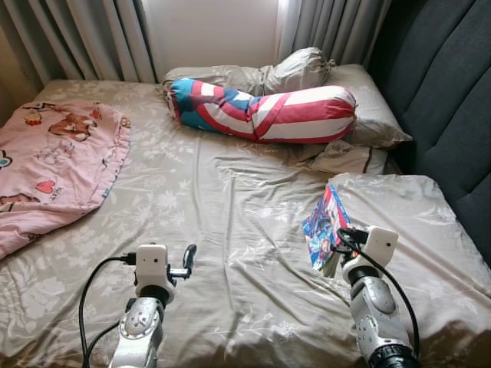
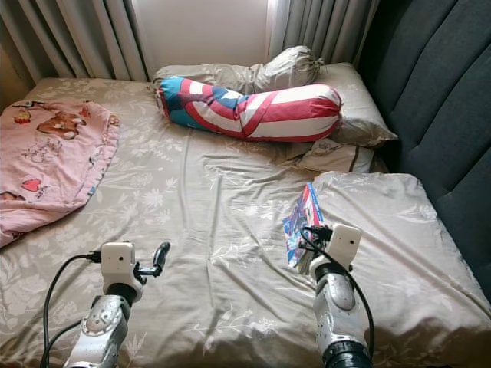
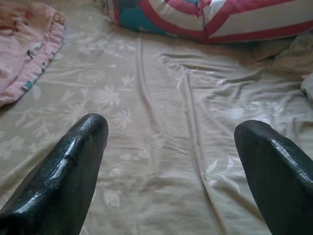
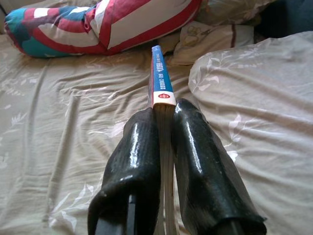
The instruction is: Clean up the room
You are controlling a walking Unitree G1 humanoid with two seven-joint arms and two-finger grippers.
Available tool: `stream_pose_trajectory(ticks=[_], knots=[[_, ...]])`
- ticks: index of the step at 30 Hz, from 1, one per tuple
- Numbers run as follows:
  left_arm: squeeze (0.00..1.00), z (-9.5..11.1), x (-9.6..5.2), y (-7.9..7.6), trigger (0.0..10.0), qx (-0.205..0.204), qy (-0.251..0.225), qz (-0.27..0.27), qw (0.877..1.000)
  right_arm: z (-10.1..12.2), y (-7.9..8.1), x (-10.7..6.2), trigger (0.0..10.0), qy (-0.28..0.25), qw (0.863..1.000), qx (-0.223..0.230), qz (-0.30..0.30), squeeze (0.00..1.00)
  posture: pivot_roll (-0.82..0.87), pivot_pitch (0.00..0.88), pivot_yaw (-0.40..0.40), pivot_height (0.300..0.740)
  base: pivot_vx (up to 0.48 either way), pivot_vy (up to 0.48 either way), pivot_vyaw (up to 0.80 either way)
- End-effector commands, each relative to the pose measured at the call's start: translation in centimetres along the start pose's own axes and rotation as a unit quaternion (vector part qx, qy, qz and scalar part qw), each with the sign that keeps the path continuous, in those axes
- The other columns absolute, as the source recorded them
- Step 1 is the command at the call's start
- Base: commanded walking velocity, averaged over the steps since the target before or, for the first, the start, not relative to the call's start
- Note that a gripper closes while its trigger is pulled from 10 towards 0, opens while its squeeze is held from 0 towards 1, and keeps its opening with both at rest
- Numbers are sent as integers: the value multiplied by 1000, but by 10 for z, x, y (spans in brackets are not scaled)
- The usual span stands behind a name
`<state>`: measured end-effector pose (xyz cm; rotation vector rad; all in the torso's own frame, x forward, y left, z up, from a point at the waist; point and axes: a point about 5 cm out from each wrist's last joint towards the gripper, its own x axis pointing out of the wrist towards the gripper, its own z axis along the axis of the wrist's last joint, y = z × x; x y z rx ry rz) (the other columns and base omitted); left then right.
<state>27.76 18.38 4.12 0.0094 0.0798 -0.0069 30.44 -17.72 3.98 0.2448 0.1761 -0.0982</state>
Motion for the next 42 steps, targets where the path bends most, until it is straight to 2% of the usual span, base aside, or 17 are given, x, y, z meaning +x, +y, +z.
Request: stream_pose_trajectory(ticks=[1,2,4,5,7,10,16,24,29,42], knots=[[0,2,-1,0,10000,5,-4,-2,1000,4,1,2,10000,-13,1000,-3,2,0,-30,73,-67,666,0,0,0],[0,11,1,-2,10000,21,-32,-9,999,4,1,2,10000,-13,1000,-3,3,0,-30,73,-67,657,0,0,0],[0,21,3,-5,10000,20,-57,-10,998,3,2,2,10000,-11,1000,0,11,0,-30,73,-67,649,0,0,0],[0,27,5,-6,10000,20,-70,-7,997,-1,6,1,10000,-3,999,1,33,0,-27,76,-69,649,0,0,0],[0,29,6,-6,10000,19,-73,-7,997,-2,9,0,10000,-1,999,-3,43,0,-26,76,-69,649,0,0,0],[0,31,7,-8,10000,18,-75,-10,997,-4,13,0,10000,4,998,-11,56,0,-26,76,-69,649,0,0,0],[0,29,6,-9,10000,17,-69,-14,997,-4,15,0,10000,3,998,0,70,0,-26,76,-64,649,0,0,0],[0,29,6,-10,10000,16,-64,-17,998,5,21,8,10000,-10,996,34,81,0,-22,72,-60,649,0,0,0],[0,30,7,-10,10000,14,-64,-18,998,10,26,11,10000,-17,995,32,89,0,-19,71,-59,649,0,0,0],[0,29,7,-10,10000,9,-61,-22,998,12,22,12,10000,-30,996,31,73,0,-21,70,-57,649,37,0,0]])
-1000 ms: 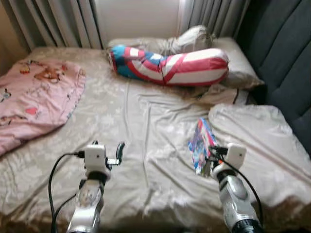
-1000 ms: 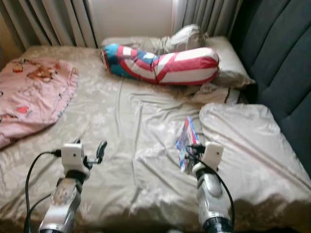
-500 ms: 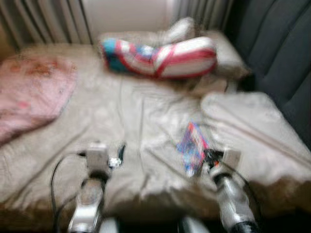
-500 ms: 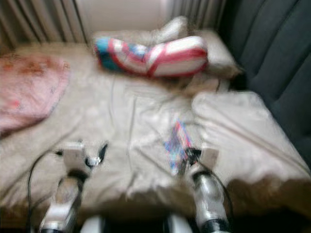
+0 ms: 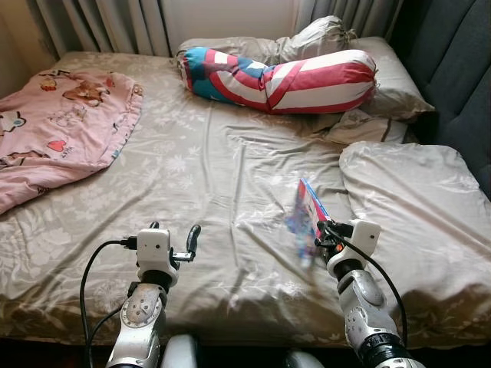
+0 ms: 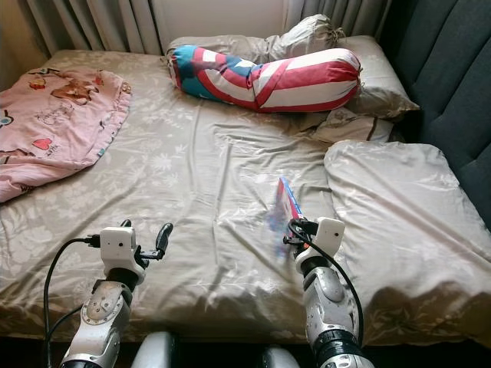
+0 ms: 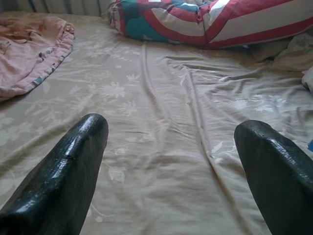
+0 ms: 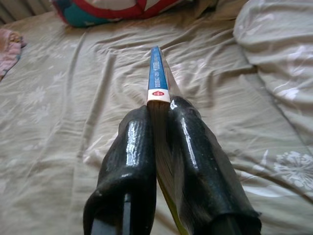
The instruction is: Clean up the room
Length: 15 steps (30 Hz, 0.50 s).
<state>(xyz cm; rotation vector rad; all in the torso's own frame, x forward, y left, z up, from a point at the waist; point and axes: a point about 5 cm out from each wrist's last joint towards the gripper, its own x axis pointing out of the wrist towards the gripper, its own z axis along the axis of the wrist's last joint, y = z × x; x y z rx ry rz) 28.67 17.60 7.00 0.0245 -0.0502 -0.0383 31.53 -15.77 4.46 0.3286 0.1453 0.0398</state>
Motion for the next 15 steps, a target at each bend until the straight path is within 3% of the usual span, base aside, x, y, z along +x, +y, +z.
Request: stream_pose_trajectory(ticks=[1,15], knots=[[0,0,0,-3,10000,1,4,-7,1000,11,0,4,10000,-26,1000,-8,-3,0,-21,70,-57,649,251,0,0],[0,0,-2,-2,10000,2,4,-6,1000,12,-3,5,10000,-32,999,-9,-21,0,-17,74,-57,649,294,0,0]])
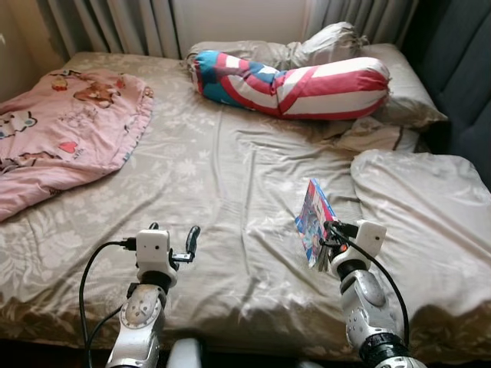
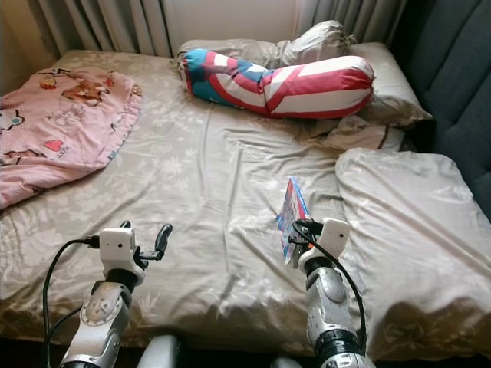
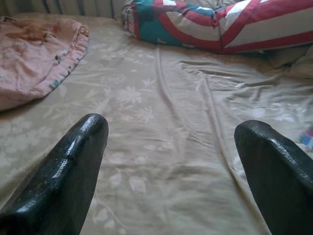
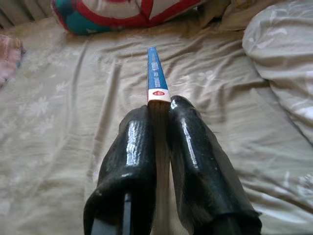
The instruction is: Clean up the room
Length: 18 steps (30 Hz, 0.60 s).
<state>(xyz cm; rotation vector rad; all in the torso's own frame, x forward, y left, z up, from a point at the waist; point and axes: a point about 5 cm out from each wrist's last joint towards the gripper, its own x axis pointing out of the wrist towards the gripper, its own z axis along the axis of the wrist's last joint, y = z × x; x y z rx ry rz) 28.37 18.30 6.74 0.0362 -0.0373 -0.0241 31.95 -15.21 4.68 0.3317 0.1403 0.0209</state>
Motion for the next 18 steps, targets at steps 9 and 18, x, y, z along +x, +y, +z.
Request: stream_pose_trajectory(ticks=[9,18], knots=[[0,2,0,-8,10000,0,-1,-16,1000,19,-18,7,10000,-24,999,2,-30,0,-10,85,-50,649,182,0,0],[0,2,-7,-3,10000,8,4,-20,1000,17,-22,14,10000,6,998,52,-37,0,32,107,-35,649,0,0,0]])
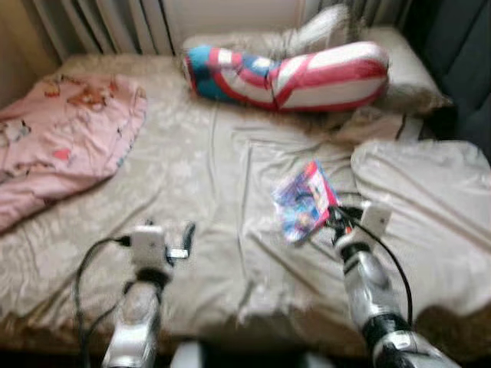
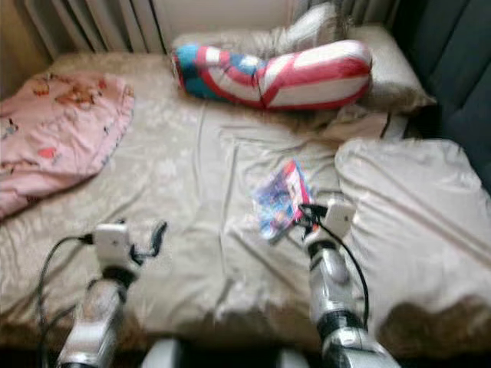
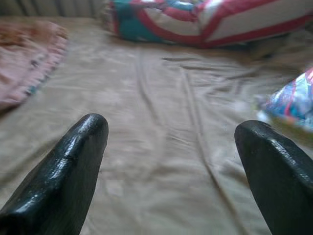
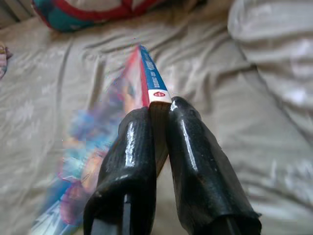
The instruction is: Clean up the room
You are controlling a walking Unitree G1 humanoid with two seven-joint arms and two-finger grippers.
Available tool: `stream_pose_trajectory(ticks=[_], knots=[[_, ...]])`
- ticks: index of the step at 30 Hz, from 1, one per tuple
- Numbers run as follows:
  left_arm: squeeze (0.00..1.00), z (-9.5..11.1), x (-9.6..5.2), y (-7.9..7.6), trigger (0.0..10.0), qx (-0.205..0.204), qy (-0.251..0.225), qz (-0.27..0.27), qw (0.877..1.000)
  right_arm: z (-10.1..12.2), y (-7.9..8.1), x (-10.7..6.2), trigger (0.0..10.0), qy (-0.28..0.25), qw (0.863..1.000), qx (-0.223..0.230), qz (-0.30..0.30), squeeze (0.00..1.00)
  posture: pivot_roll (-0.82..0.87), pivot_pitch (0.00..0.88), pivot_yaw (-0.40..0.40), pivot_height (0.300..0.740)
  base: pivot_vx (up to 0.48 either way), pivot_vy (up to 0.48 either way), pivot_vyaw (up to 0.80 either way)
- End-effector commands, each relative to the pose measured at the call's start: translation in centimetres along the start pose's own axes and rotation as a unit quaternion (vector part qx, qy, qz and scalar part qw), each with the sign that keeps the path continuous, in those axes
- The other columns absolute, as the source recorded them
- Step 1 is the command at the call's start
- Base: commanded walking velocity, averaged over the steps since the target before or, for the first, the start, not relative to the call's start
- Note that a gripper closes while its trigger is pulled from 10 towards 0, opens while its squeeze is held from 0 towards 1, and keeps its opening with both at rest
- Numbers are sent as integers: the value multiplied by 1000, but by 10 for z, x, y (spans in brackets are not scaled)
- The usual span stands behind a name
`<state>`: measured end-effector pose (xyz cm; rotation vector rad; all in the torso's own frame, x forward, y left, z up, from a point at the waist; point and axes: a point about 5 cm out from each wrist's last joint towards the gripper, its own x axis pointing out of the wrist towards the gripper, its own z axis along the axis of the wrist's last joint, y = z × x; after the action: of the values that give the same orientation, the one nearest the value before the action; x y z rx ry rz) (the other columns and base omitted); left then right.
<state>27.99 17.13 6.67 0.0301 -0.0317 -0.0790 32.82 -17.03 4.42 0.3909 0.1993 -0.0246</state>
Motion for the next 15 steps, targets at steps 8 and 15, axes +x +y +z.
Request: stream_pose_trajectory(ticks=[8,15], knots=[[0,0,-17,18,10000,27,15,3,1000,19,-4,12,10000,-15,992,123,-26,0,76,131,-5,649,0,0,0],[0,2,-26,18,10000,33,20,-2,999,29,1,17,10000,-31,989,144,3,0,102,153,12,649,0,0,0]])
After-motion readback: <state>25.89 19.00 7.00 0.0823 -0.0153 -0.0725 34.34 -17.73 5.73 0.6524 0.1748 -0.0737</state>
